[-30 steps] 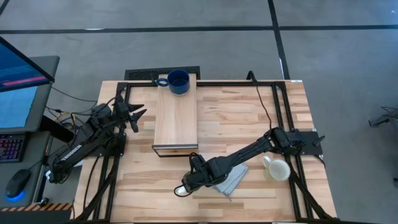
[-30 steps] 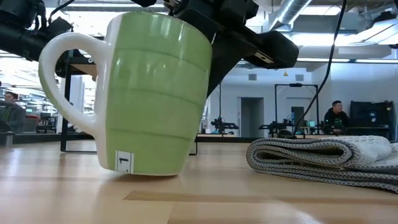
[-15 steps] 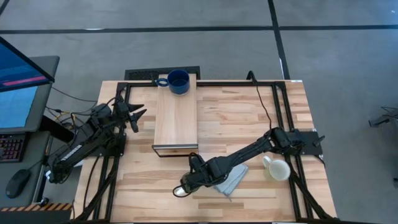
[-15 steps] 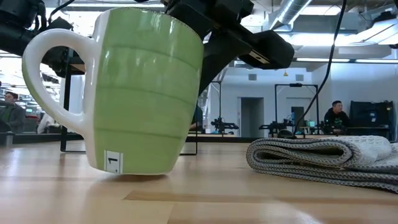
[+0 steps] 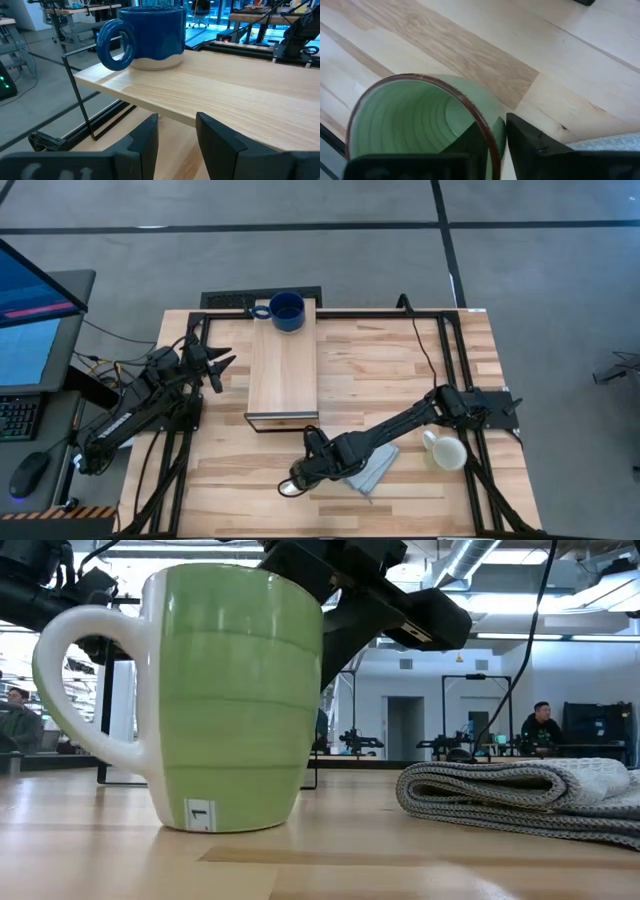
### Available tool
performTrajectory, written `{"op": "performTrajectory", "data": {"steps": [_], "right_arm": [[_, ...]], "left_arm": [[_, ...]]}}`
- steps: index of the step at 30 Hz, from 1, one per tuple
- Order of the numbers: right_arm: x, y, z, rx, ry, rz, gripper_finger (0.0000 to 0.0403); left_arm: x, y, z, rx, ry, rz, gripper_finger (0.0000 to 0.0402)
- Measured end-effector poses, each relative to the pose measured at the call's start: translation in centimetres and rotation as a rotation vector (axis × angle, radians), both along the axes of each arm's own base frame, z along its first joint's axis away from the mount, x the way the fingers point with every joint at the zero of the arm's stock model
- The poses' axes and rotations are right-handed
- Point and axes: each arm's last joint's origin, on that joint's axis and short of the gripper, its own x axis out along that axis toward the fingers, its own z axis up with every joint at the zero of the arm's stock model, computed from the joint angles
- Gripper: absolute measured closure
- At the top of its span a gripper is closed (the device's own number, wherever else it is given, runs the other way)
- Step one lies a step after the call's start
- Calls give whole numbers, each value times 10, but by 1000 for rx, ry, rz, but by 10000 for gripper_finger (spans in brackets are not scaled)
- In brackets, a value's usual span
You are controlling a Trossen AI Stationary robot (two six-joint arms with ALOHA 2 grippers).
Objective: Stack small to large cups/mugs on shelf
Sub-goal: Put the white green mug on the shelf
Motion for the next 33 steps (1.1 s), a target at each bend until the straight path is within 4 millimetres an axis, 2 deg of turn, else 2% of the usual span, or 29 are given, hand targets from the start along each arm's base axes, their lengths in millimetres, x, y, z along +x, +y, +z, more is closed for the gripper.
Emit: {"op": "performTrajectory", "data": {"steps": [9,15,21,33], "right_arm": [[2,2,1,62,-3,-1,230],[7,10,4,120,-71,20,195],[9,15,6,149,-111,32,182],[7,19,6,223,-77,49,184]], "left_arm": [[0,0,0,0,0,0,278],[0,0,0,0,0,0,278],[0,0,0,0,0,0,278],[0,0,0,-4,-2,1,278]]}}
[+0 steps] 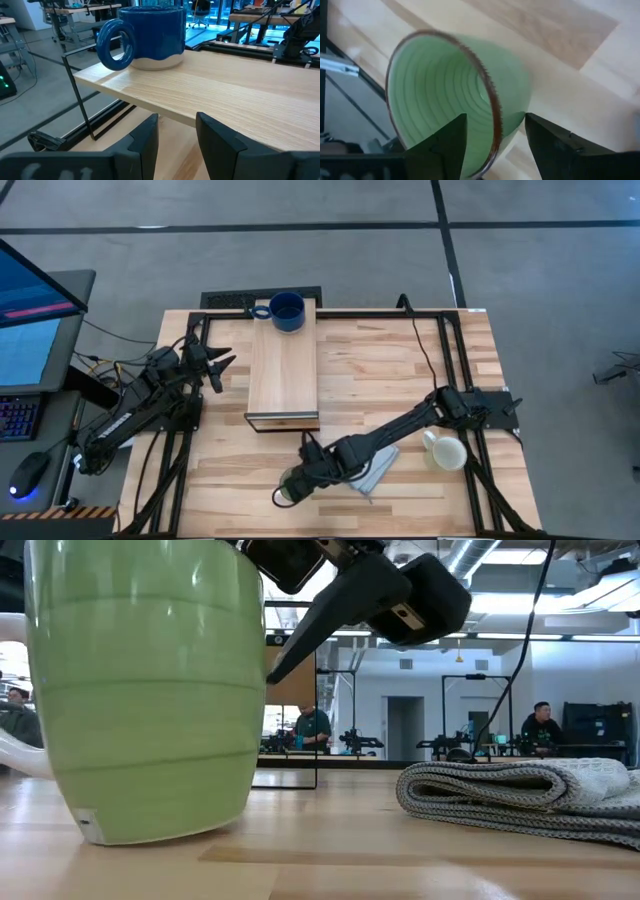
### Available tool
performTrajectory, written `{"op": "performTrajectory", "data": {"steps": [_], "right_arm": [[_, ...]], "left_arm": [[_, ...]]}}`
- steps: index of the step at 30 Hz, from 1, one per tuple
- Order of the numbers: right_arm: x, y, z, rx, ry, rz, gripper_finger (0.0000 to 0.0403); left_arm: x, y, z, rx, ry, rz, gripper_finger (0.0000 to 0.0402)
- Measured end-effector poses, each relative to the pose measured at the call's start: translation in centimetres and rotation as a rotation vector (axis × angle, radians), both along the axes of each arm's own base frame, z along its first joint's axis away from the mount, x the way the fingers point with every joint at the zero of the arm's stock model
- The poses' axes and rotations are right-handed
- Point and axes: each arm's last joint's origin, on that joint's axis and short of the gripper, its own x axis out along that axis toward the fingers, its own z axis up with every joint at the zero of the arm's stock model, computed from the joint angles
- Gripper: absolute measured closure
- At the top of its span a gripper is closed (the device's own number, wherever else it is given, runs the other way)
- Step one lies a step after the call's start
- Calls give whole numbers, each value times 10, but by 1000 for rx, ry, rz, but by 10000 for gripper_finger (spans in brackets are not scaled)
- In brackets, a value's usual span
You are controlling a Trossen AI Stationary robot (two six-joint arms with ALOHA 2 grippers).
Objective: Stack small to large cups/mugs on shelf
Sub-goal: Put the white green mug on the shelf
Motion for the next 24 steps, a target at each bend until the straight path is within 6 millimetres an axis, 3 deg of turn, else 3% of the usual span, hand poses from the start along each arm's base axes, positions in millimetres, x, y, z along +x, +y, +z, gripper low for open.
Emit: {"op": "performTrajectory", "data": {"steps": [24], "right_arm": [[-2,3,0,44,29,52,188]], "left_arm": [[0,0,0,0,0,0,278]]}}
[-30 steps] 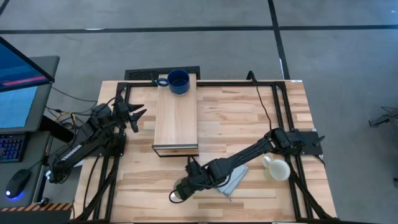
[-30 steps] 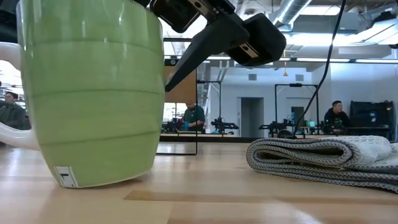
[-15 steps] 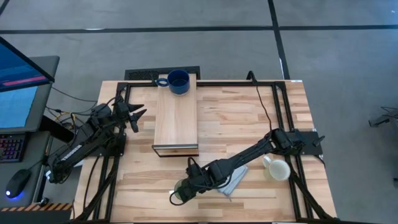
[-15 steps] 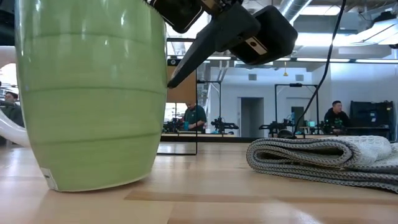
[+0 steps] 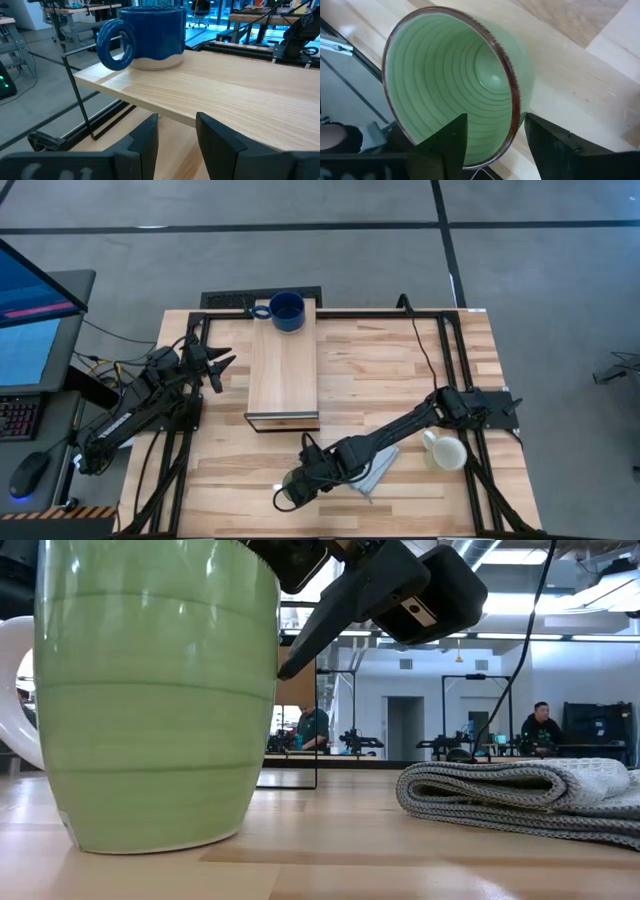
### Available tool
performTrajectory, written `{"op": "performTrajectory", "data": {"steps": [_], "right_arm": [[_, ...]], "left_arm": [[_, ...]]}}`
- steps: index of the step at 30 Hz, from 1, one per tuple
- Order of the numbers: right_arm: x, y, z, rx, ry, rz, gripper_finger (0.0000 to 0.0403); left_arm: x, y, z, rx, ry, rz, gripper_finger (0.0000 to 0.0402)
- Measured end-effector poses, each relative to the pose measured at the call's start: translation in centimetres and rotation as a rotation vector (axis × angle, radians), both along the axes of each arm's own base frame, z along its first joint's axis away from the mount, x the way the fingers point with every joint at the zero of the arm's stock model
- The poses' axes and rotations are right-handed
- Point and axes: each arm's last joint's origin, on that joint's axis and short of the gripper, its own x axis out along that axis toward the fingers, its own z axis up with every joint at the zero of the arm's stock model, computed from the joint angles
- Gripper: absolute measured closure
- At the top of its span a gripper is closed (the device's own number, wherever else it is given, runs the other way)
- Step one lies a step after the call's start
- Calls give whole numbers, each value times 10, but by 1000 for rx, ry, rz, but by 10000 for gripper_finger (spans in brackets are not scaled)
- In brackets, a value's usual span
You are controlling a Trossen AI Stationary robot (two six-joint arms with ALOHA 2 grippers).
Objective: Stack small to large cups/mugs on shelf
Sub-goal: Put the white green mug on the shelf
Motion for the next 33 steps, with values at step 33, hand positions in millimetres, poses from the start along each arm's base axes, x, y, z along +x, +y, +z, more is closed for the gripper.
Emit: {"op": "performTrajectory", "data": {"steps": [33], "right_arm": [[-45,-41,150,-629,-145,248,188]], "left_arm": [[0,0,0,-3,-2,0,278]]}}
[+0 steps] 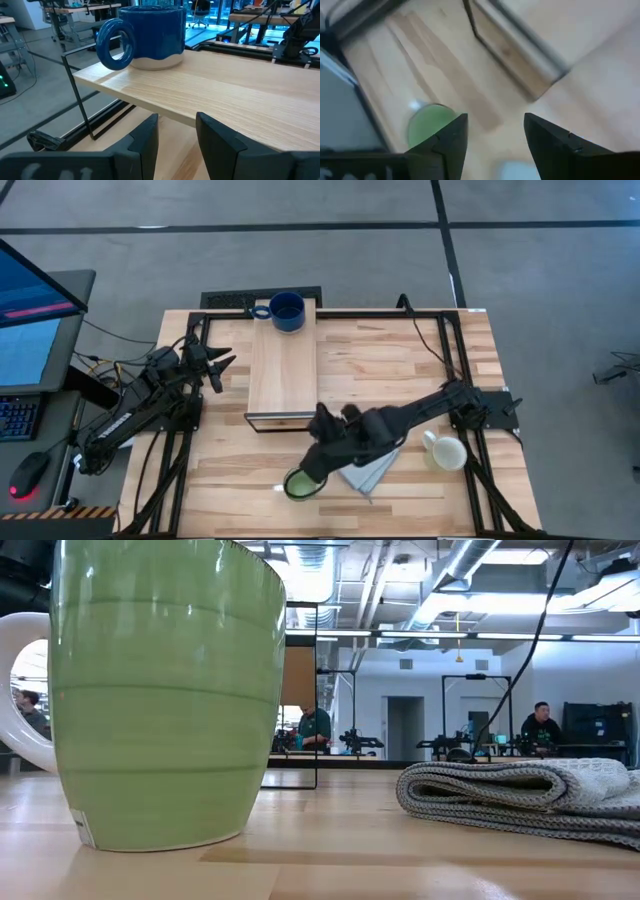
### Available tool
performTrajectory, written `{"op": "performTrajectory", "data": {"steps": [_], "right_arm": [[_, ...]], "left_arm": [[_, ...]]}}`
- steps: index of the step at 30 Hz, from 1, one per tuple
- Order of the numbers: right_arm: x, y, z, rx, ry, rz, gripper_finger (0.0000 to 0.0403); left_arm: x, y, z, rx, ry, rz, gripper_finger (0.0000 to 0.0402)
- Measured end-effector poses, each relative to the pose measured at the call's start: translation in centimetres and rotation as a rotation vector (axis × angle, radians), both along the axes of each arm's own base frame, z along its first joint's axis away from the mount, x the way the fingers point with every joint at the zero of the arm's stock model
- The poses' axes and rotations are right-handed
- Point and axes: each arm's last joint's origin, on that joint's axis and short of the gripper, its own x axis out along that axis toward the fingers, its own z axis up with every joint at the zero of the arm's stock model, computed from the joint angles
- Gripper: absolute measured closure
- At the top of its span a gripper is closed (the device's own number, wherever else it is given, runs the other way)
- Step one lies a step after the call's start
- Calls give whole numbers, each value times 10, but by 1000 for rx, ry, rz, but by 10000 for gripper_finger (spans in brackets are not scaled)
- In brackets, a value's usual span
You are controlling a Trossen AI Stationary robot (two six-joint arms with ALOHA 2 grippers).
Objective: Stack small to large cups/mugs on shelf
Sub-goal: Put the white green mug on the shelf
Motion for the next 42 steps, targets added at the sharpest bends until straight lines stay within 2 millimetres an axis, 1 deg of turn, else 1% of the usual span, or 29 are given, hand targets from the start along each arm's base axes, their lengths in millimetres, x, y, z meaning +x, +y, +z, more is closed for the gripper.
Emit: {"op": "performTrajectory", "data": {"steps": [1,2,3,5,7,8,11,14,19,23,25,29,32,33,35,37,42], "right_arm": [[-7,-4,6,-72,22,51,188],[-11,-7,12,-141,2,76,188],[-15,-12,20,-216,-31,72,188],[-31,-25,35,-374,-14,55,188],[-42,-37,51,-467,-23,64,187],[-50,-44,58,-513,0,83,187],[-67,-65,80,-607,8,117,187],[-85,-91,102,-660,9,134,187],[-119,-143,134,-680,5,74,187],[-141,-175,147,-623,-15,27,187],[-147,-187,151,-624,-43,9,187],[-152,-203,146,-647,-113,62,187],[-160,-217,129,-628,-165,127,187],[-166,-221,123,-622,-185,128,187],[-182,-227,110,-607,-217,102,187],[-201,-229,97,-583,-258,87,187],[-248,-220,59,-560,-416,51,187]], "left_arm": [[0,0,0,0,0,0,278],[0,0,0,0,0,0,278],[0,0,0,0,0,1,278],[0,0,0,0,0,-2,278],[0,0,0,-5,1,-11,278],[1,0,0,-8,0,-13,278],[1,0,0,-13,1,-16,278],[1,0,0,-13,-2,-15,278],[1,0,0,-8,1,-15,278],[1,0,0,-7,1,-16,278],[1,0,0,-7,2,-16,278],[1,0,0,-6,1,-15,278],[1,0,0,-7,1,-16,278],[1,0,0,-7,1,-16,278],[1,0,0,-9,0,-16,278],[1,0,0,-9,0,-16,278],[1,0,0,-10,-1,-16,278]]}}
